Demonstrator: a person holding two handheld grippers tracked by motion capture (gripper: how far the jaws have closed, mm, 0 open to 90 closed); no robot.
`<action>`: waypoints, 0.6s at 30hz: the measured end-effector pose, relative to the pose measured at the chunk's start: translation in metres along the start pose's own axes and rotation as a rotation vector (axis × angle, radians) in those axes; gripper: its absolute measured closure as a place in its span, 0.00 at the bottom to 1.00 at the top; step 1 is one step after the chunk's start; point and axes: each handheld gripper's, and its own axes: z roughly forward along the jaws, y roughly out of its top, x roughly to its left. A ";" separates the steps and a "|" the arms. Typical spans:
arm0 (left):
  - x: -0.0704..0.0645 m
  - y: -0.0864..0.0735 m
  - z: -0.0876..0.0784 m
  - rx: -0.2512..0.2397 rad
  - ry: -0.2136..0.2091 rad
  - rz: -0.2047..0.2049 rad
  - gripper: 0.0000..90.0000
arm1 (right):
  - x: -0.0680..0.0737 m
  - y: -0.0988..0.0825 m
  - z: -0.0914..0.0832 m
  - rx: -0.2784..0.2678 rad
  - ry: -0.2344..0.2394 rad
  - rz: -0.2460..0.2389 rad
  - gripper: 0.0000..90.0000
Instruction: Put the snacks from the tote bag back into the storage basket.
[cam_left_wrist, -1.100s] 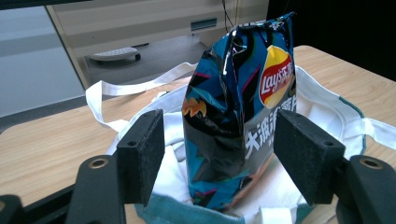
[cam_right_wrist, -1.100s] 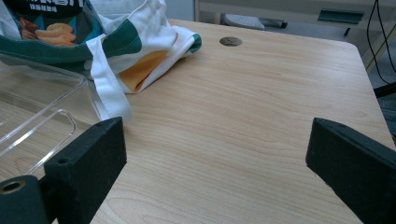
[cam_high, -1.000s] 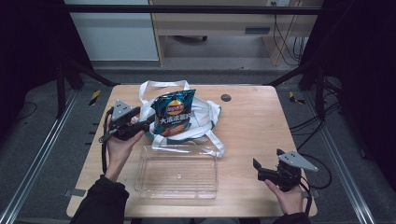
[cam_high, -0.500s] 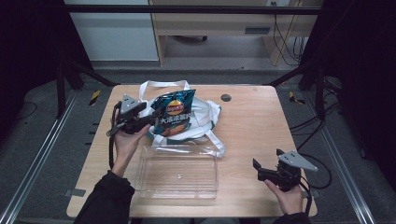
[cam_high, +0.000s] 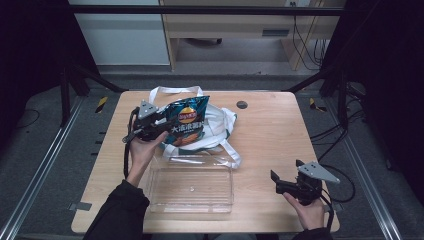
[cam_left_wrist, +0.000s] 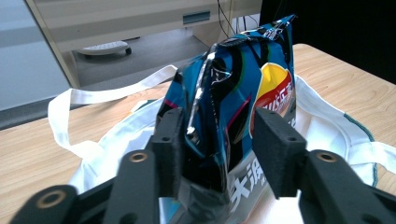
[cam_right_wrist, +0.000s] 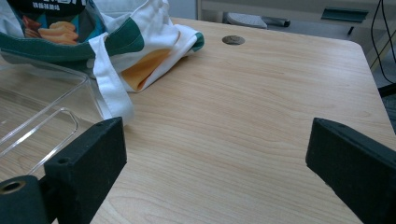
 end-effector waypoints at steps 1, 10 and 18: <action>-0.001 0.000 0.002 0.003 0.004 0.001 0.64 | 0.000 0.000 0.000 0.000 0.000 0.000 0.06; 0.000 0.000 0.005 0.020 -0.014 -0.034 0.91 | 0.000 0.000 0.000 0.005 0.006 0.001 0.06; 0.001 -0.004 0.002 0.004 -0.047 -0.056 1.00 | 0.000 0.000 0.001 0.008 0.005 0.000 0.06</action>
